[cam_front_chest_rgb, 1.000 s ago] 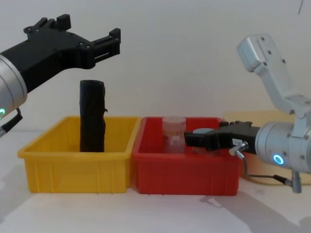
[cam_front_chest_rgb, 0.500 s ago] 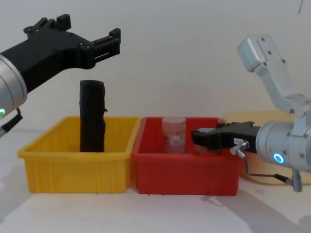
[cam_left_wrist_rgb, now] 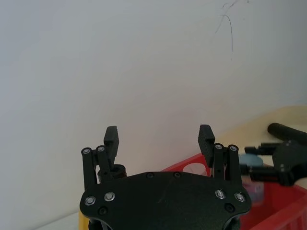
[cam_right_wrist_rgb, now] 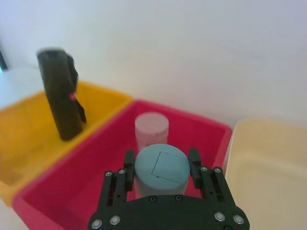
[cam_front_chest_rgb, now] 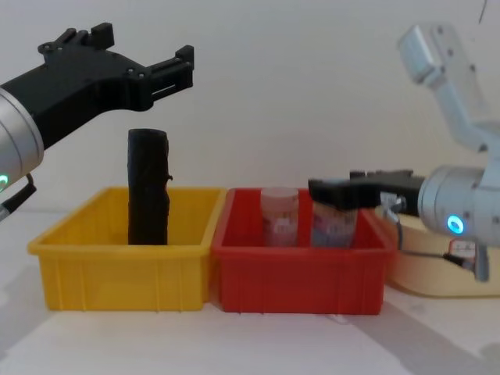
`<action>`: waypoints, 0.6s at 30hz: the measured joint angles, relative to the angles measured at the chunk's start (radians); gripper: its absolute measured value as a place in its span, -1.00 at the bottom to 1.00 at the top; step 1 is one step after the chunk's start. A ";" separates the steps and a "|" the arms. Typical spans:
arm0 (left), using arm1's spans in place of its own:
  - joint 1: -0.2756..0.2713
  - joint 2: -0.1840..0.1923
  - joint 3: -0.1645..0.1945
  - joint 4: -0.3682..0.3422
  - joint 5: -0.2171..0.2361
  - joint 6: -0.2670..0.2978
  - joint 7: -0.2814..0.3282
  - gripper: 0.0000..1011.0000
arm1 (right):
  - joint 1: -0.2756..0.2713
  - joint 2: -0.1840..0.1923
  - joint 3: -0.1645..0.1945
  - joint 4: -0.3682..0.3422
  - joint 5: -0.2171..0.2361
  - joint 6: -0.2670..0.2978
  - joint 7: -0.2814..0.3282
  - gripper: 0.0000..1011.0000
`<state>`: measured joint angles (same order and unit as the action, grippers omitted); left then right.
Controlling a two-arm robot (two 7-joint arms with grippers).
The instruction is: Pick up the garbage bag with the one hand and transfer it to the other hand.
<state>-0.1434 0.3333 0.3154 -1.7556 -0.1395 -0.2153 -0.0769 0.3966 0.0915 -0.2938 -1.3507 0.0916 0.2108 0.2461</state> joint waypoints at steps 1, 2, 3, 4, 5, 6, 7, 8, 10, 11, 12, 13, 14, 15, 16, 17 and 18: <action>0.000 0.000 0.000 0.000 0.000 0.000 0.000 0.98 | -0.001 0.000 0.003 -0.010 0.005 0.000 0.003 0.30; 0.000 0.000 0.000 0.000 0.000 0.000 0.000 0.98 | -0.002 0.000 0.005 -0.016 0.010 0.000 0.006 0.30; 0.000 0.000 0.000 0.000 0.000 0.000 0.000 0.98 | -0.004 0.001 0.012 -0.034 0.021 0.001 0.011 0.30; 0.000 0.000 0.000 0.000 0.000 0.000 0.000 0.98 | -0.005 0.001 0.015 -0.042 0.026 0.000 0.015 0.30; 0.000 0.000 0.000 0.000 0.000 0.000 0.000 0.98 | -0.005 0.001 0.022 -0.060 0.037 -0.001 0.019 0.30; 0.000 0.000 0.000 0.000 0.000 0.000 0.000 0.98 | -0.005 0.001 0.022 -0.060 0.037 -0.001 0.019 0.30; 0.000 0.000 0.000 0.000 0.000 0.000 0.000 0.98 | -0.006 0.000 0.030 -0.075 0.049 -0.004 0.023 0.30; 0.000 0.000 0.000 0.000 0.000 0.000 0.000 0.98 | -0.006 0.000 0.035 -0.082 0.054 -0.005 0.024 0.30; 0.000 0.000 0.000 0.000 0.000 0.000 0.000 0.98 | -0.004 -0.001 0.050 -0.101 0.068 -0.010 0.024 0.30; 0.000 0.000 0.000 0.000 0.000 0.000 0.000 0.98 | -0.003 -0.001 0.055 -0.106 0.073 -0.012 0.024 0.30; 0.000 0.000 0.000 0.000 0.000 0.000 0.000 0.98 | -0.002 -0.002 0.059 -0.111 0.076 -0.014 0.024 0.30; 0.000 0.000 0.000 0.000 0.000 0.000 0.000 0.98 | 0.001 -0.002 0.068 -0.118 0.084 -0.018 0.023 0.30; 0.000 0.000 0.000 0.000 0.000 0.000 0.000 0.98 | 0.003 -0.002 0.074 -0.122 0.087 -0.020 0.021 0.30; 0.000 0.000 0.000 0.000 0.000 0.000 0.000 0.98 | 0.007 -0.002 0.084 -0.127 0.092 -0.024 0.016 0.30; 0.000 0.000 0.000 0.000 0.000 0.000 0.000 0.98 | 0.009 -0.001 0.088 -0.128 0.094 -0.026 0.014 0.30; 0.000 0.000 0.000 0.000 0.000 0.000 0.000 0.98 | 0.011 -0.001 0.093 -0.129 0.096 -0.028 0.012 0.30; 0.000 0.000 0.000 0.000 0.000 0.000 0.000 0.98 | 0.014 0.000 0.099 -0.130 0.098 -0.030 0.007 0.30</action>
<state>-0.1434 0.3333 0.3154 -1.7555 -0.1395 -0.2153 -0.0769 0.4107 0.0913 -0.1952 -1.4805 0.1900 0.1807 0.2536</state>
